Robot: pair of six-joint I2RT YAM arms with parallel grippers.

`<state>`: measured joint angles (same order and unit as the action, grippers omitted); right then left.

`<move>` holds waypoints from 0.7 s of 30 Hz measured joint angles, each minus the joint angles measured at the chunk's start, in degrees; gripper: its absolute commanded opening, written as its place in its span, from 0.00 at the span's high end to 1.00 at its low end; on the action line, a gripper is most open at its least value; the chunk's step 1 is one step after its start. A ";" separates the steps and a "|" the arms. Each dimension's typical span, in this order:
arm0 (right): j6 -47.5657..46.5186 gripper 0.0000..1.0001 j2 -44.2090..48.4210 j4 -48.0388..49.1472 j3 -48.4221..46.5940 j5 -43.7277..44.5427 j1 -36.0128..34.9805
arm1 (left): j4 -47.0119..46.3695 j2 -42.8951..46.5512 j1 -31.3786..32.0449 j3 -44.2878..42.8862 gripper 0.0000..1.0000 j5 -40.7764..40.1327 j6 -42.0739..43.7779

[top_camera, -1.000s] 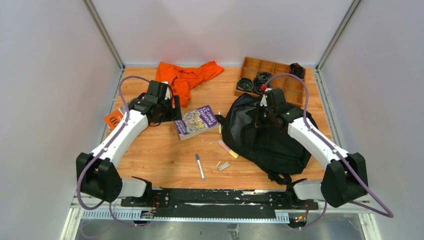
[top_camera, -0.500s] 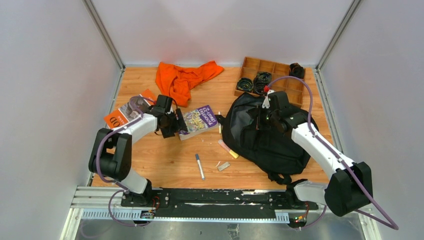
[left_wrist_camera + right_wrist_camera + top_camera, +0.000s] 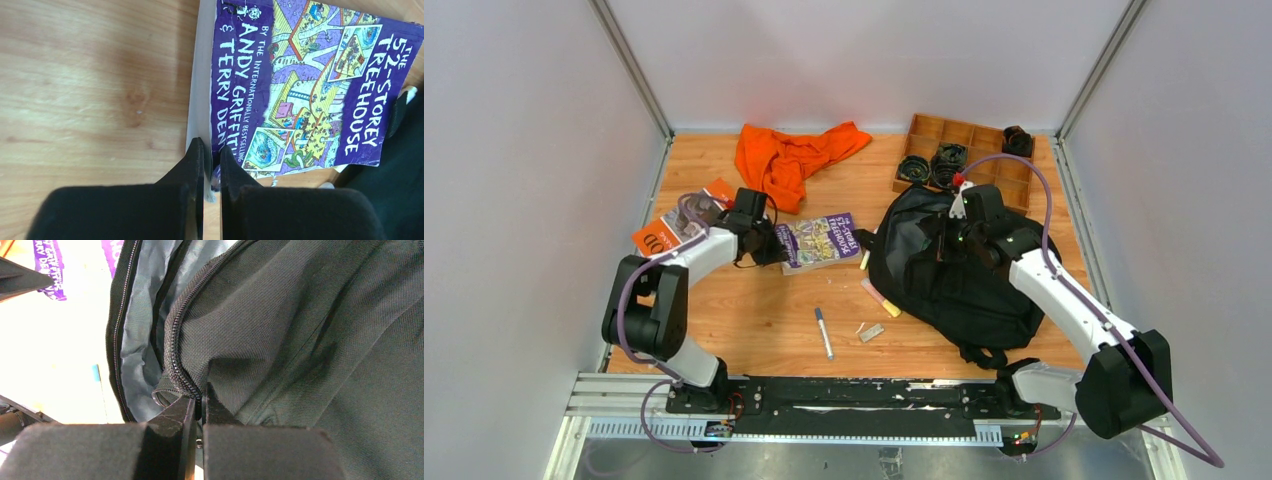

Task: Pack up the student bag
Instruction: Pick up the book from the center of the board, then place the book in the student bag.

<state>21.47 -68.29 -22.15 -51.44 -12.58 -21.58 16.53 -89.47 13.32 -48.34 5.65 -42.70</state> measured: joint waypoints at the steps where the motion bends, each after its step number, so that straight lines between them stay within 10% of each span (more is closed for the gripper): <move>1: 0.00 0.79 0.00 0.00 0.00 -0.04 0.00 | 0.96 0.46 0.00 -0.24 1.00 -0.83 0.31; 3: -0.42 0.36 0.00 -0.22 0.00 -0.13 0.00 | 4.42 2.60 -0.04 -1.07 1.00 -3.10 1.53; 6: -1.01 0.09 0.02 -1.77 -0.20 0.09 -0.02 | 10.01 7.82 -0.07 -3.50 1.00 -5.88 4.00; 21: -1.36 0.00 2.73 3.21 -13.51 -14.82 -0.33 | 26.86 26.34 -5.42 -19.85 1.00 4.39 14.10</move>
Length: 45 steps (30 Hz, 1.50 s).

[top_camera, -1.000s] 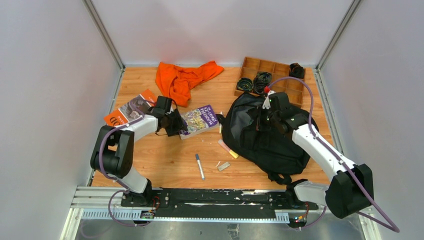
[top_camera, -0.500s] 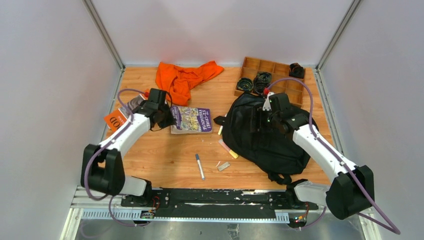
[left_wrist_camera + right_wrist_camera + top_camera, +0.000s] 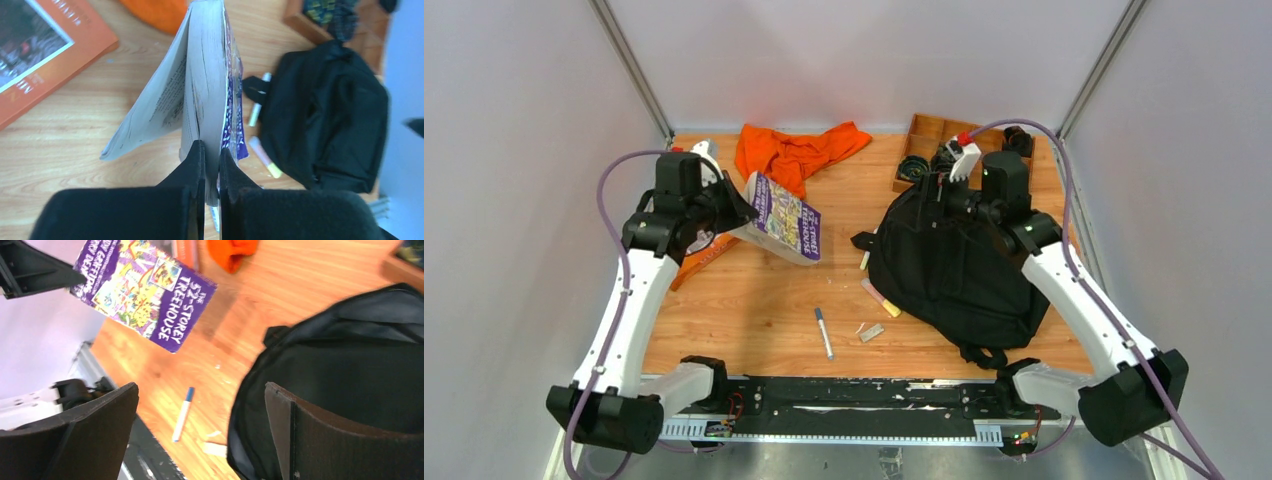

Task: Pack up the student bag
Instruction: Place the book in the student bag.

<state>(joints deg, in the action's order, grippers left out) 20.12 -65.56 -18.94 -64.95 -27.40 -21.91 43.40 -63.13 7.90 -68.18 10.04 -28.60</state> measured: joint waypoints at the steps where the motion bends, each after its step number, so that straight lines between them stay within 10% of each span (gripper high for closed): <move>1: 1.84 0.00 -0.59 3.43 1.11 -2.80 0.00 | 0.46 0.68 -0.33 -1.20 1.00 1.55 0.09; 12: 30.27 0.00 -12.96 43.32 12.55 -23.74 -0.13 | -1.07 4.26 -0.59 -7.69 1.00 17.33 -4.13; 35: 40.70 0.03 -22.10 67.10 9.97 -38.07 -0.46 | -23.61 5.68 -0.66 -3.82 1.00 38.05 -19.67; 45: 66.25 1.00 -31.10 100.83 7.78 -44.94 -3.02 | -23.58 5.70 -0.66 -3.82 1.00 38.16 -19.37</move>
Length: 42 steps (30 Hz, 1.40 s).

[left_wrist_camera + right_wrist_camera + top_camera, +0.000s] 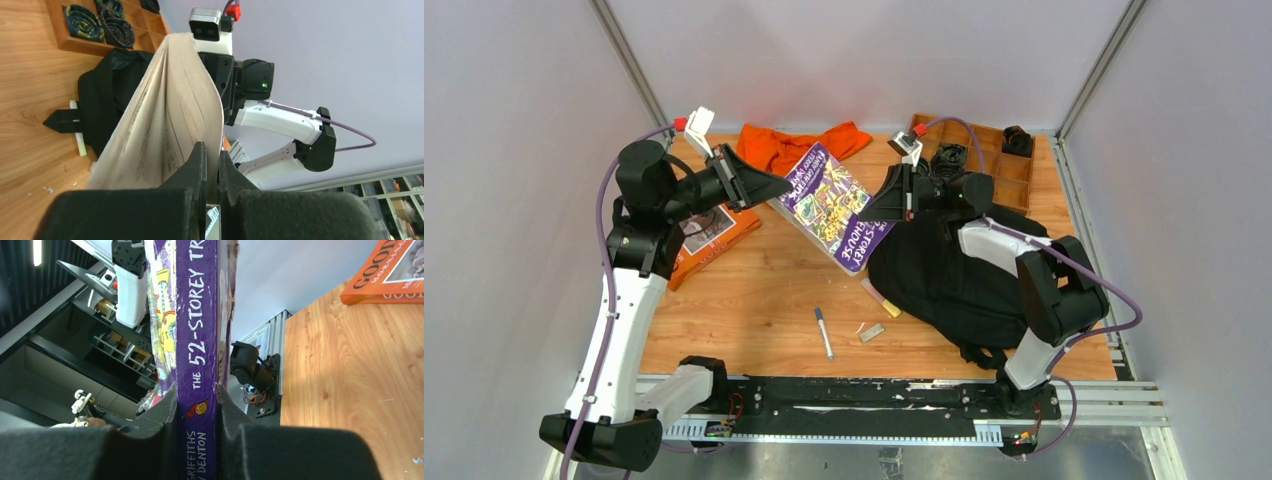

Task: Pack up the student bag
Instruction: Place the book in the student bag.

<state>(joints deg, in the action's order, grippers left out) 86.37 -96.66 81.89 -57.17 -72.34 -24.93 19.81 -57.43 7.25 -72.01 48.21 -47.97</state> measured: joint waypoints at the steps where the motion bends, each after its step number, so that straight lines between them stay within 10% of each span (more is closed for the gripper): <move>1: 0.70 1.00 0.07 0.85 0.04 -0.11 -0.07 | 0.07 -0.07 -0.07 -0.02 0.99 0.17 0.22; 4: 2.78 1.00 0.35 2.58 0.13 -0.04 -0.02 | 1.11 -0.15 -0.26 -0.81 0.33 0.24 2.51; 7: 3.13 1.00 1.31 2.67 0.85 -1.20 -0.02 | 6.97 -1.22 -0.31 -5.01 0.02 -0.22 8.44; 18: -9.46 1.00 16.63 -13.05 10.69 -6.58 1.57 | 23.78 -1.68 -0.31 -11.69 0.00 -2.86 27.69; 27: -52.06 1.00 29.77 -68.39 -0.37 -5.68 -1.42 | 25.99 -2.64 1.73 -7.26 0.00 5.66 29.59; 42: -66.40 1.00 28.06 -88.08 -1.49 -2.97 -3.93 | 15.80 1.97 2.75 -4.85 0.00 13.66 23.21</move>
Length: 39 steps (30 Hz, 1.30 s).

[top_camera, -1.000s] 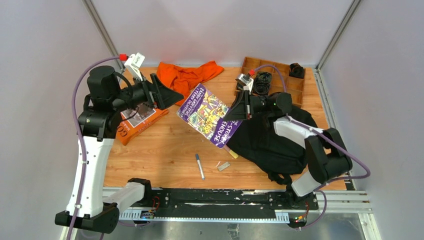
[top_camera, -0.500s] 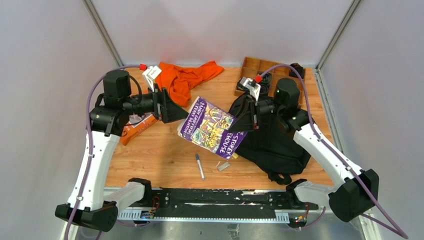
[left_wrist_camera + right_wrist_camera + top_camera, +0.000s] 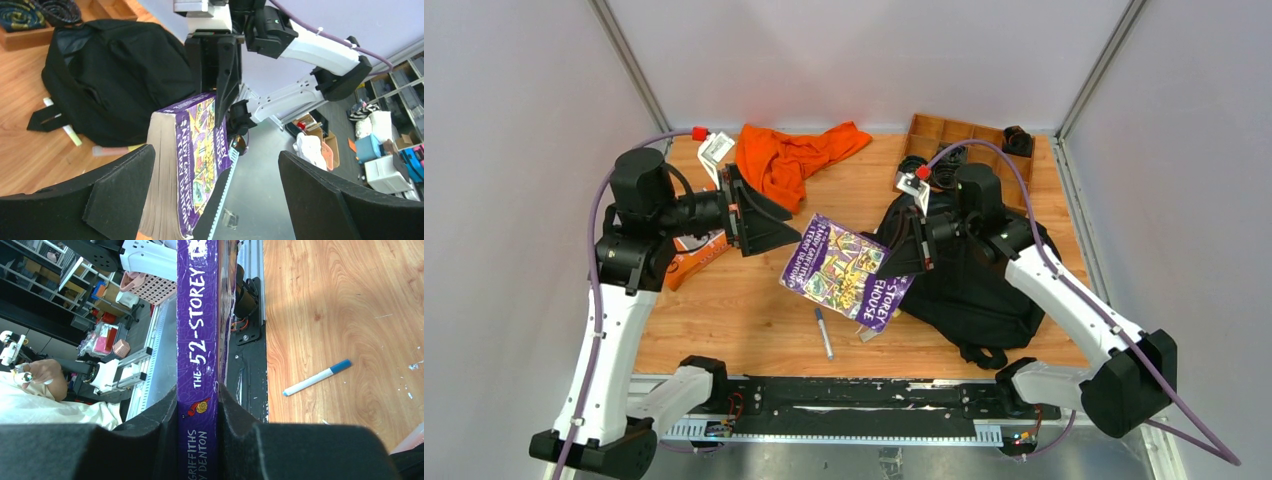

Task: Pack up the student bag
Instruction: Place the book in the student bag.

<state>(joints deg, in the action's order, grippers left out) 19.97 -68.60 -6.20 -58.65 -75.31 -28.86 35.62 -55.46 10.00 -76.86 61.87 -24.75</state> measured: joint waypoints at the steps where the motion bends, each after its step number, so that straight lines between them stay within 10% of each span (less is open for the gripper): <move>1: -0.28 1.00 0.07 -0.35 0.00 0.04 0.00 | -1.29 0.28 0.00 0.26 0.00 0.37 -0.79; 16: -2.01 1.00 0.48 -2.99 -3.82 -0.04 -3.87 | -3.65 -3.50 3.85 6.29 0.01 -1.68 -1.53; 33: -3.28 1.00 -3.43 -4.15 -7.58 1.27 -3.91 | -2.58 2.19 4.22 10.25 1.00 2.73 5.29; 37: -3.23 0.31 -4.39 -5.05 -8.61 2.25 -3.89 | -2.58 2.25 3.96 10.43 1.00 1.81 5.51; 39: -2.82 0.20 -4.85 -6.27 -9.40 5.88 -3.56 | -2.05 2.10 3.91 10.45 1.00 0.09 5.77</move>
<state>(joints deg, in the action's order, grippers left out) 17.15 -73.45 -12.47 -68.05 -69.43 -32.42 33.56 -53.36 13.91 -66.41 61.95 -18.98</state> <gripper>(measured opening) 0.576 0.267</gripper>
